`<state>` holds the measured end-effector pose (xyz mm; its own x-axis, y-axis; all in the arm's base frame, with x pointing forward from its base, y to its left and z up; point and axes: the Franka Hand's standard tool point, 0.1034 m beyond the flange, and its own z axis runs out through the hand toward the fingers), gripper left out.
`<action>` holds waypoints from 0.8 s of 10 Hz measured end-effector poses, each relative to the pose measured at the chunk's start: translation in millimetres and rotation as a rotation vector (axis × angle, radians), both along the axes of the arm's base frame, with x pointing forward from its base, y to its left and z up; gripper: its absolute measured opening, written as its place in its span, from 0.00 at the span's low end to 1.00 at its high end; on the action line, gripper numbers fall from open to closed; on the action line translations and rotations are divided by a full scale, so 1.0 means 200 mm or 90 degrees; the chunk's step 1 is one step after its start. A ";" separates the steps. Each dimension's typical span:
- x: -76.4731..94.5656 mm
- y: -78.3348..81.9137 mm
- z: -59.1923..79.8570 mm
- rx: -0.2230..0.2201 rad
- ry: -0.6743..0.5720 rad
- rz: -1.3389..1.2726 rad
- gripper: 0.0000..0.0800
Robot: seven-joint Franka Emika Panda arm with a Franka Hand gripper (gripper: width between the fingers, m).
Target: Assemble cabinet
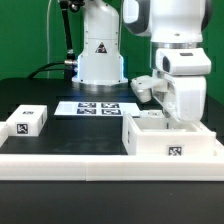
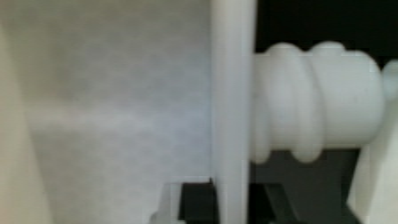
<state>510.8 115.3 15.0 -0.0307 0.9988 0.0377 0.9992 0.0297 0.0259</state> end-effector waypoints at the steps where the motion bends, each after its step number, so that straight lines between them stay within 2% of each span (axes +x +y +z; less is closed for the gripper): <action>1: 0.00 0.02 0.00 0.001 0.000 -0.008 0.05; 5: 0.01 0.03 0.00 -0.001 0.002 -0.021 0.05; 6: 0.01 0.03 0.00 -0.001 0.002 -0.022 0.31; 7: 0.01 0.03 0.00 -0.001 0.002 -0.022 0.53; 8: 0.01 0.03 0.00 -0.001 0.002 -0.022 0.53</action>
Offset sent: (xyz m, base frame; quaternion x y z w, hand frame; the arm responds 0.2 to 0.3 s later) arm 0.0000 0.0000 0.0000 0.0000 0.0000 0.0000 1.0000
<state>512.3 120.9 14.8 0.0039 0.9993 0.0369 0.9997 -0.0047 0.0220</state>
